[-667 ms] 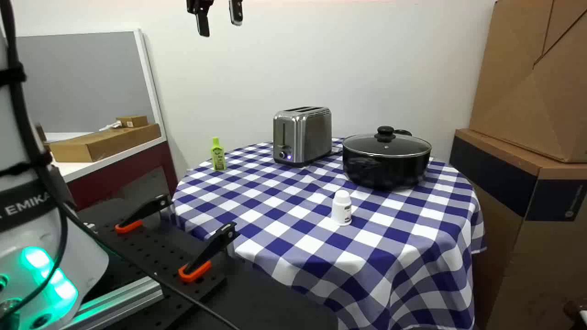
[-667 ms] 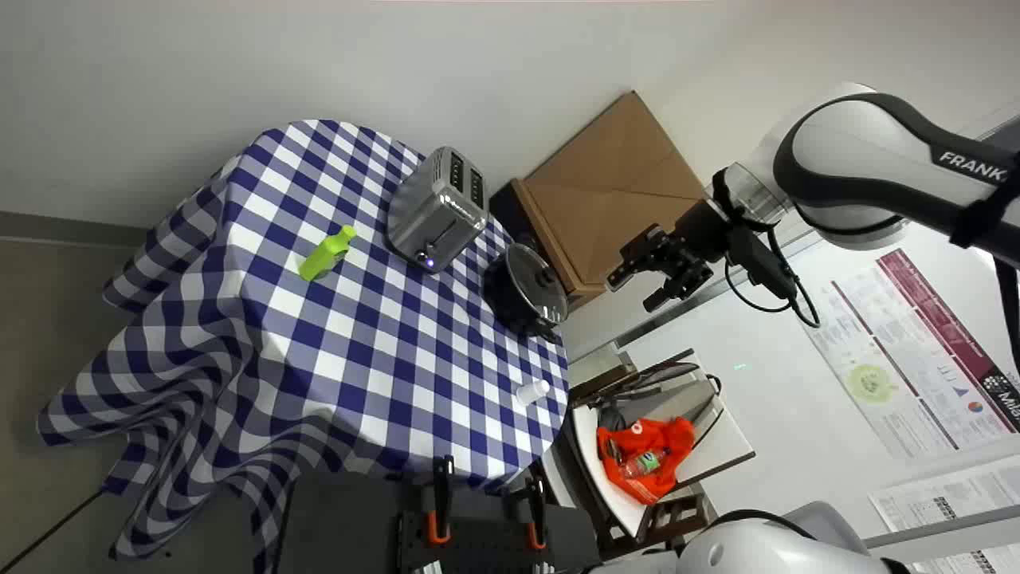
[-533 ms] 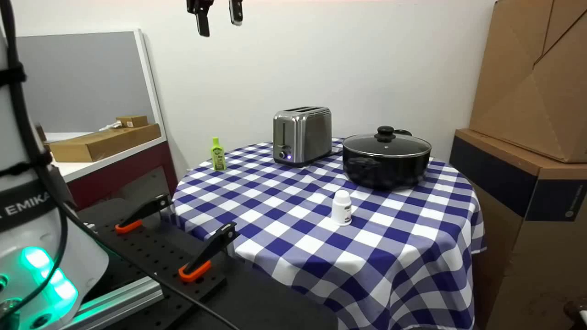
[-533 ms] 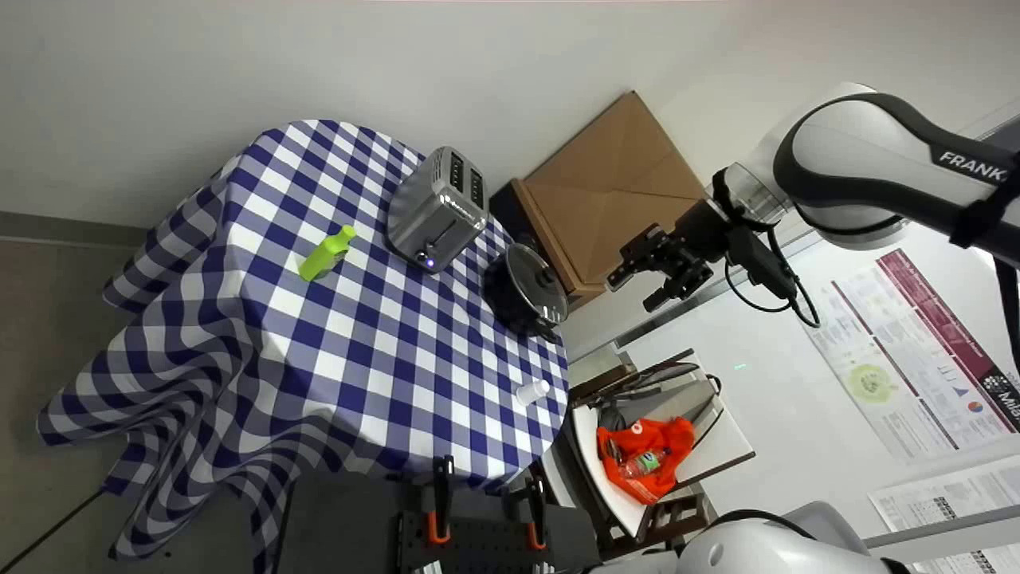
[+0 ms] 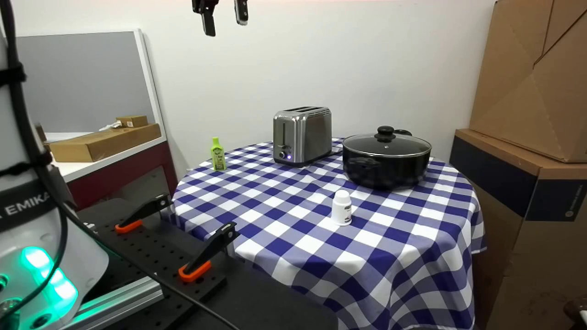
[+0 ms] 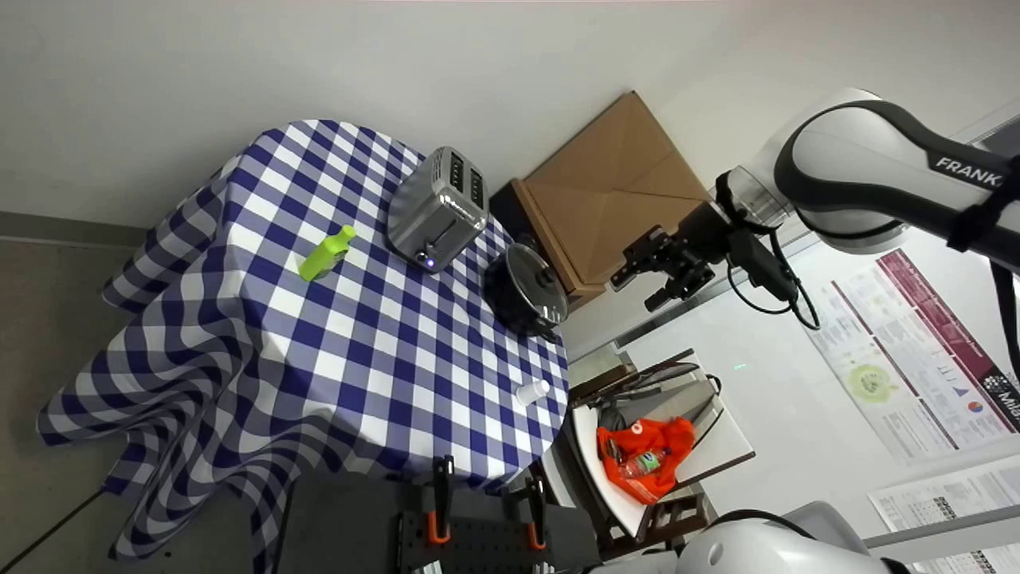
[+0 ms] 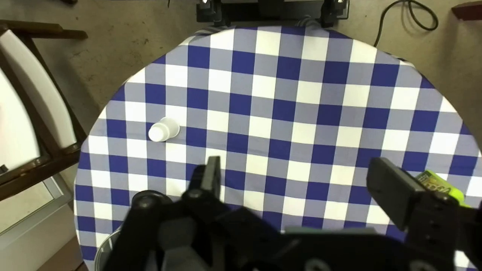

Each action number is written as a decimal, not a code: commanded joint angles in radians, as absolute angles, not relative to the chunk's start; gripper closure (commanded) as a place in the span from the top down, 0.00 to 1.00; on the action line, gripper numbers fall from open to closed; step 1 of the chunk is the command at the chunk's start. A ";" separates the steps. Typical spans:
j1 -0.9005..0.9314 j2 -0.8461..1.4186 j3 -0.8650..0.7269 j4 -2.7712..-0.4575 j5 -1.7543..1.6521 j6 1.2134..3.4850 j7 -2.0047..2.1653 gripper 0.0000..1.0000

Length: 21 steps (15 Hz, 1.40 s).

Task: Switch off the toaster

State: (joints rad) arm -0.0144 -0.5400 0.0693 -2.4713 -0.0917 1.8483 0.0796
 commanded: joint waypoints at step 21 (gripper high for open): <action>-0.041 0.041 0.008 -2.078 -0.250 2.034 0.027 0.00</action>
